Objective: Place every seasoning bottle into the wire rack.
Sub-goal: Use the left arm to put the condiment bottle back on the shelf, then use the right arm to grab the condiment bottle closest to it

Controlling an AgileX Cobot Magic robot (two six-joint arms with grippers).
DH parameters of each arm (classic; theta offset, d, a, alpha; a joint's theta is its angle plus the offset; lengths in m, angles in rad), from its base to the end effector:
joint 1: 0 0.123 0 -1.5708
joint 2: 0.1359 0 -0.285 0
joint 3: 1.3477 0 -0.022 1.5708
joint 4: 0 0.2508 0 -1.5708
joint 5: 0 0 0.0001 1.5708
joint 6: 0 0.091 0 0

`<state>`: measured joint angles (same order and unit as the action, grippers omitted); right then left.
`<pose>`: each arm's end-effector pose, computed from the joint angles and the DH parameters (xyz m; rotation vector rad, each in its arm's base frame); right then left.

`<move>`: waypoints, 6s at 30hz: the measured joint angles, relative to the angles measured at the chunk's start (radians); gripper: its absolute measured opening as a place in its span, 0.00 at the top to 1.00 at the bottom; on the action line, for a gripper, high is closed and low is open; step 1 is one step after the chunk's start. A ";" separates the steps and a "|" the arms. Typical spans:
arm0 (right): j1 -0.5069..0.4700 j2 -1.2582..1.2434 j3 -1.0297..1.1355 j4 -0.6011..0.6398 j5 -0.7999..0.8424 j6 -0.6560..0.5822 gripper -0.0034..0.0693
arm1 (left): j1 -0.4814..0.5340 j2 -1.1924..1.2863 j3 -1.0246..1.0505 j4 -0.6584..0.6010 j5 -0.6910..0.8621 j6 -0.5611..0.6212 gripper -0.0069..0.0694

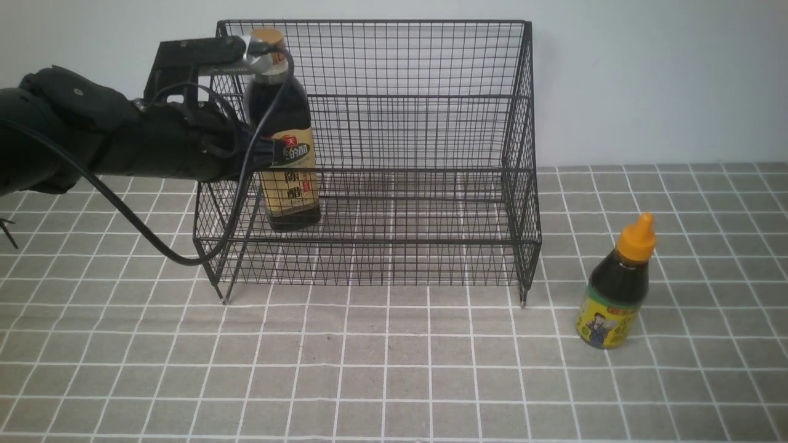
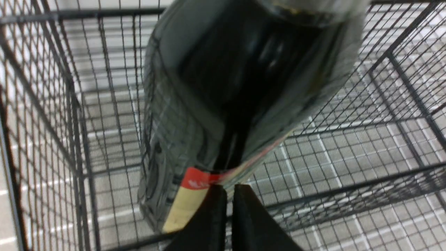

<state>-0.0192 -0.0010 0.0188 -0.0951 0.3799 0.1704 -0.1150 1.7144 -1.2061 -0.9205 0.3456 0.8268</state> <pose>0.0528 -0.0042 0.1729 0.1192 1.8758 0.0100 0.3816 -0.0689 0.2624 0.2087 2.1981 -0.4008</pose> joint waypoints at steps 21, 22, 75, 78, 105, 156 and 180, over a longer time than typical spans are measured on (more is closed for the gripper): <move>0.000 0.000 0.000 0.000 0.000 0.000 0.97 | 0.057 -0.085 -0.003 -0.044 0.208 0.103 0.89; 0.000 0.000 0.000 0.000 0.000 0.000 0.97 | 0.068 -0.104 -0.003 -0.031 0.239 0.093 0.89; 0.000 0.000 0.000 0.000 0.000 0.000 0.97 | 0.069 -1.515 0.650 0.426 0.137 -0.255 0.89; 0.000 0.000 0.000 0.000 0.000 0.000 0.97 | 0.069 -1.579 0.864 0.617 0.032 -0.415 0.89; 0.000 0.000 0.000 0.000 0.000 0.000 0.97 | 0.067 -1.726 1.234 0.904 0.022 -0.793 0.89; 0.082 0.794 -0.905 0.253 0.568 -0.066 0.97 | 0.067 -1.726 1.234 0.904 0.023 -0.797 0.89; 0.269 1.769 -1.494 0.095 0.854 -0.074 0.18 | 0.067 -1.726 1.234 0.904 0.026 -0.799 0.89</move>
<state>0.2499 1.7681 -1.4747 0.0000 1.2340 0.0968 -0.0479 -0.0114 0.0280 -0.0162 0.3718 0.0282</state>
